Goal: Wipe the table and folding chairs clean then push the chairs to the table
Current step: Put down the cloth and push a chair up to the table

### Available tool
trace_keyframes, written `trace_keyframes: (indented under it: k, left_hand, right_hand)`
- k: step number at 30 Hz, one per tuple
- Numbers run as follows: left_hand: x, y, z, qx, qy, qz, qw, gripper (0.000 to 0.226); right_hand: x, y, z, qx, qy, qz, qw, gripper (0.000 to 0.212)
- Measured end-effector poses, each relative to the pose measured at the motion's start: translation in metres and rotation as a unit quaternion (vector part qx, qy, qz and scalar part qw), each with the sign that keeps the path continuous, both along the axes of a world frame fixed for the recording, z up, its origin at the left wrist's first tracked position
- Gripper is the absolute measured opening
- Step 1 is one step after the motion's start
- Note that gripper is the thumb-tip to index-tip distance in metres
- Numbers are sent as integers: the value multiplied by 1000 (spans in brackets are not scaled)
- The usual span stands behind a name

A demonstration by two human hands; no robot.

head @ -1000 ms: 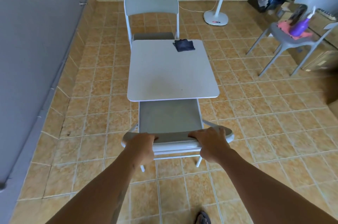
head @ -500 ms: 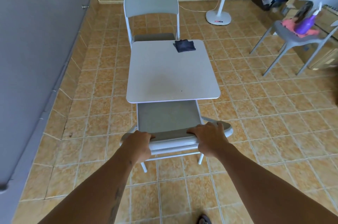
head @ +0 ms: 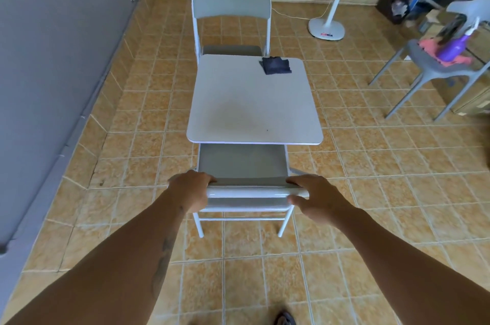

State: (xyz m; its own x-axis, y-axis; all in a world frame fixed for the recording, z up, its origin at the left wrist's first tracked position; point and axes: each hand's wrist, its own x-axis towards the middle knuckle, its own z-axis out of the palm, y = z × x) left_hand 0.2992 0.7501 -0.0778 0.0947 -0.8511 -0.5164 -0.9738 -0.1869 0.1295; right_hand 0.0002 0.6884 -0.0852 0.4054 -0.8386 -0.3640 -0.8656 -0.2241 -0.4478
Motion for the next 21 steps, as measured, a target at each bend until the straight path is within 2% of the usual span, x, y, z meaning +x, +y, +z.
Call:
trace_keyframes:
  k: [4, 10, 13, 17, 21]
  left_hand:
    - [-4, 4, 7, -35, 11, -2, 999, 65]
    - [4, 11, 9, -41, -9, -15, 999, 56]
    - [-9, 12, 5, -47, -1, -21, 999, 53]
    - [9, -1, 7, -37, 12, -32, 999, 56]
    - [16, -8, 10, -21, 17, -20, 999, 62]
  right_hand:
    - [-2, -7, 9, 20, -22, -18, 999, 51]
    - [-1, -17, 14, 59, -4, 31, 998, 53]
    - [-8, -26, 12, 75, -5, 0, 997, 53]
    - [10, -25, 4, 43, -47, -46, 997, 50]
    - [14, -30, 6, 55, -49, -24, 997, 50]
